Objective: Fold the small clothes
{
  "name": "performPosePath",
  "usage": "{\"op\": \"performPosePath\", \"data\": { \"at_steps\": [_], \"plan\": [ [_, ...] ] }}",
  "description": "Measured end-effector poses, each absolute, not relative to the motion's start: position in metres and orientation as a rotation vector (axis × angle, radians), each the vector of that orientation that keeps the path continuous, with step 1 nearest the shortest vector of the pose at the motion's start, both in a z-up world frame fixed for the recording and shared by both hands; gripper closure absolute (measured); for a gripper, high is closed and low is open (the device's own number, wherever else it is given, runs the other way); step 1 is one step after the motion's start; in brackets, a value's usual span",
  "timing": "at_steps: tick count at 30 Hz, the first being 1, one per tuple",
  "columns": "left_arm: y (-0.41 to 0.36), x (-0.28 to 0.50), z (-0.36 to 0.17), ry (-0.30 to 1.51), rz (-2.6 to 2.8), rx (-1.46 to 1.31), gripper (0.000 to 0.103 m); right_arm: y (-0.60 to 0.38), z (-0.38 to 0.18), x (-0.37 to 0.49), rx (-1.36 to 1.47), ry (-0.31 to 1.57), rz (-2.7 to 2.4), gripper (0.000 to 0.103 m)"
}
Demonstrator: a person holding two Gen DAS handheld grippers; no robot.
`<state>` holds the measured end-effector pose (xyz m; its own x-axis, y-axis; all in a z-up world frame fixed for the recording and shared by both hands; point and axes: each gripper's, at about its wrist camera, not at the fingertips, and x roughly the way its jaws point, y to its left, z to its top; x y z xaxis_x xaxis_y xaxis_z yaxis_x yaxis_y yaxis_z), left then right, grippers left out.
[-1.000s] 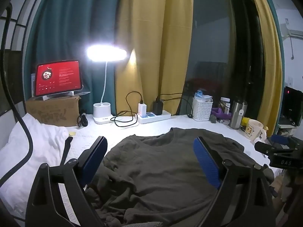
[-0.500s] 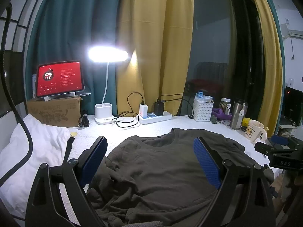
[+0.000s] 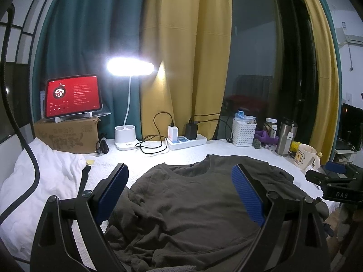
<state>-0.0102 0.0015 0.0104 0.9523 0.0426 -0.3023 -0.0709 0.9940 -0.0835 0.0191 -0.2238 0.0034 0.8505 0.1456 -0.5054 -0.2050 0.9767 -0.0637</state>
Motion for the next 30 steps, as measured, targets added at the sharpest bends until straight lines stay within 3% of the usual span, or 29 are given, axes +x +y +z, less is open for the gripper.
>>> {"op": "performPosePath", "data": {
  "at_steps": [30],
  "plan": [
    [0.0050,-0.0123,0.0113,0.316,0.081,-0.103,0.011,-0.2183,0.0103,0.0159,-0.129,0.513,0.195,0.007]
  ]
}}
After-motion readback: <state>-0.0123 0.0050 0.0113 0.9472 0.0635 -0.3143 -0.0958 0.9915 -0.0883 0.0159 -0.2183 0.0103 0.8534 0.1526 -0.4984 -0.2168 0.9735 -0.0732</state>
